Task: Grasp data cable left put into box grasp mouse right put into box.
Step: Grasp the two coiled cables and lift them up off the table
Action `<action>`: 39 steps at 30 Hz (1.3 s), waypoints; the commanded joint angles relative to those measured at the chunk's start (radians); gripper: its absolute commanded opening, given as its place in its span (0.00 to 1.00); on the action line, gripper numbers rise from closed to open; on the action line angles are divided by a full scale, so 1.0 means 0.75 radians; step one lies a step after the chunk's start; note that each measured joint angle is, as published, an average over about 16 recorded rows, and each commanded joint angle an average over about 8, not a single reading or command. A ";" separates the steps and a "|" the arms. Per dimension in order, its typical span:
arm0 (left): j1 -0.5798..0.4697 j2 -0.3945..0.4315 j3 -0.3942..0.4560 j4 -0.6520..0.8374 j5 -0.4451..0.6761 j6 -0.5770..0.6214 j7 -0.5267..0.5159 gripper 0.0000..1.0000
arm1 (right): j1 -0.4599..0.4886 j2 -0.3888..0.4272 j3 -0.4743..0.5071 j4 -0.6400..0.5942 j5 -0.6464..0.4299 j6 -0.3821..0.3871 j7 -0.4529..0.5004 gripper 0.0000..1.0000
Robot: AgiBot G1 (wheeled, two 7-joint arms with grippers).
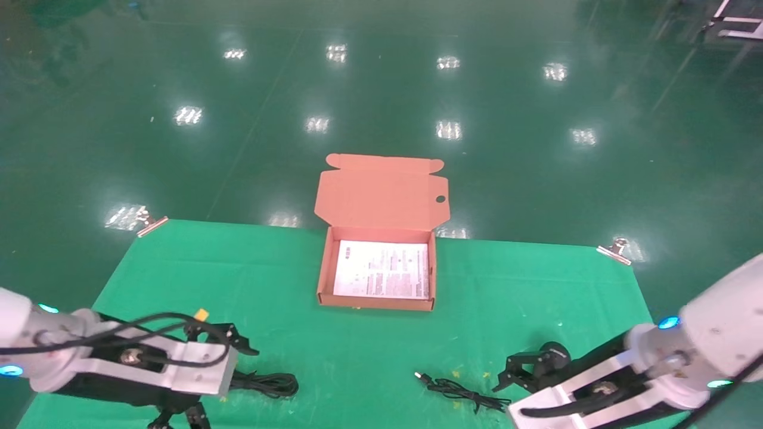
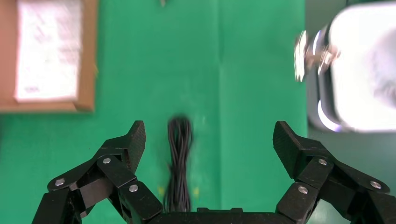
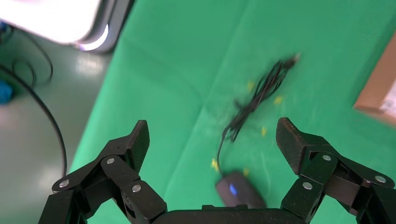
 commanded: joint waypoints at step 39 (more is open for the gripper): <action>0.093 0.360 0.154 0.579 0.476 -0.368 -0.184 1.00 | -0.236 -0.245 -0.193 -0.174 -0.584 0.435 0.512 1.00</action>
